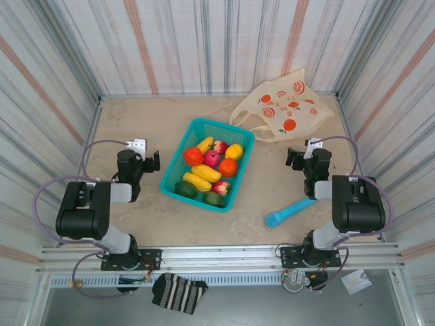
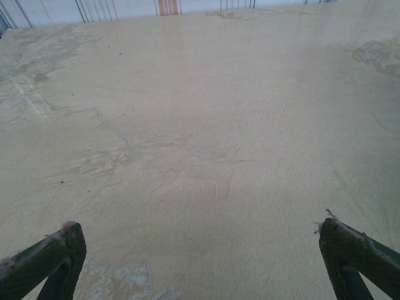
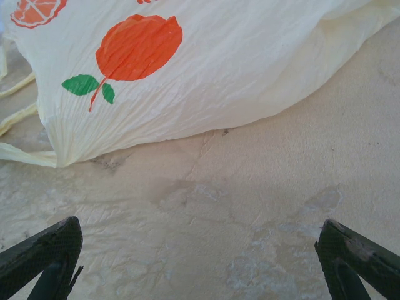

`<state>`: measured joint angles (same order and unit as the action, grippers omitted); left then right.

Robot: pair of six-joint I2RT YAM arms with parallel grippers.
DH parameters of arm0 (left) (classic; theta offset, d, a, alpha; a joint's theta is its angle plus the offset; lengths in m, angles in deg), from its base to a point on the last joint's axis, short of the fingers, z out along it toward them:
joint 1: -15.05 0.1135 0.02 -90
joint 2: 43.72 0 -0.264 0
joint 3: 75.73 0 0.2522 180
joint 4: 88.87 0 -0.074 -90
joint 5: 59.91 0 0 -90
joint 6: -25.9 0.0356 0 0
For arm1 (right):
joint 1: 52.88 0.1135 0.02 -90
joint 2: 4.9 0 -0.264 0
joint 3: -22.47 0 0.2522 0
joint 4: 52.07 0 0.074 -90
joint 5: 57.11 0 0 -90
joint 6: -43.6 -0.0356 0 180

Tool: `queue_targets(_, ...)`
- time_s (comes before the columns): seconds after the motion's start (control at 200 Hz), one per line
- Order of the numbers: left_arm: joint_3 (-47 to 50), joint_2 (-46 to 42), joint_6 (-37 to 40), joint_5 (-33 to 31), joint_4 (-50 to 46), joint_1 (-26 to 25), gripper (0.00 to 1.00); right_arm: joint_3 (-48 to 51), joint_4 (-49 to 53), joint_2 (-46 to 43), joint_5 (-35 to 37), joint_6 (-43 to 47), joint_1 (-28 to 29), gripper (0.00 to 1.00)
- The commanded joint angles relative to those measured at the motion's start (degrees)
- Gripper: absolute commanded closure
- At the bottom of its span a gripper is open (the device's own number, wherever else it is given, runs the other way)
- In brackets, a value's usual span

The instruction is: Place the fake fruits into the plastic bag and tie a complex knot

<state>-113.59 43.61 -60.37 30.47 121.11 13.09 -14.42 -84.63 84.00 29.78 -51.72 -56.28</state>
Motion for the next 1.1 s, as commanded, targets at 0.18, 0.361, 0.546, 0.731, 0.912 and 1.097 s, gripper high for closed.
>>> queue_targets(0.18,0.1,-0.4,0.9,-0.8,1.3,-0.4,0.01,-0.2,-0.5,0.0,-0.7,0.8,-0.3,0.01)
queue_targets(0.361,0.2,-0.4,1.0,-1.2,1.5,-0.6,0.01,-0.2,-0.4,-0.1,-0.7,0.7,-0.2,0.01)
queue_targets(0.546,0.0,-0.3,1.2,-2.0,1.3,-1.0,0.01,-0.2,-0.5,0.0,-0.7,0.7,-0.3,0.01)
queue_targets(0.731,0.4,-0.5,1.1,-2.1,1.6,-0.9,0.01,-0.1,-0.5,-0.2,-1.0,0.6,-0.5,0.01)
queue_targets(0.912,0.7,-0.8,1.1,-2.0,1.7,-0.9,0.01,-0.3,-0.1,-1.1,-2.6,1.5,0.0,0.01)
queue_targets(1.097,-2.6,-7.9,1.3,-15.0,-9.0,-5.1,0.01,-8.7,20.2,-11.4,0.6,4.5,3.7,0.01)
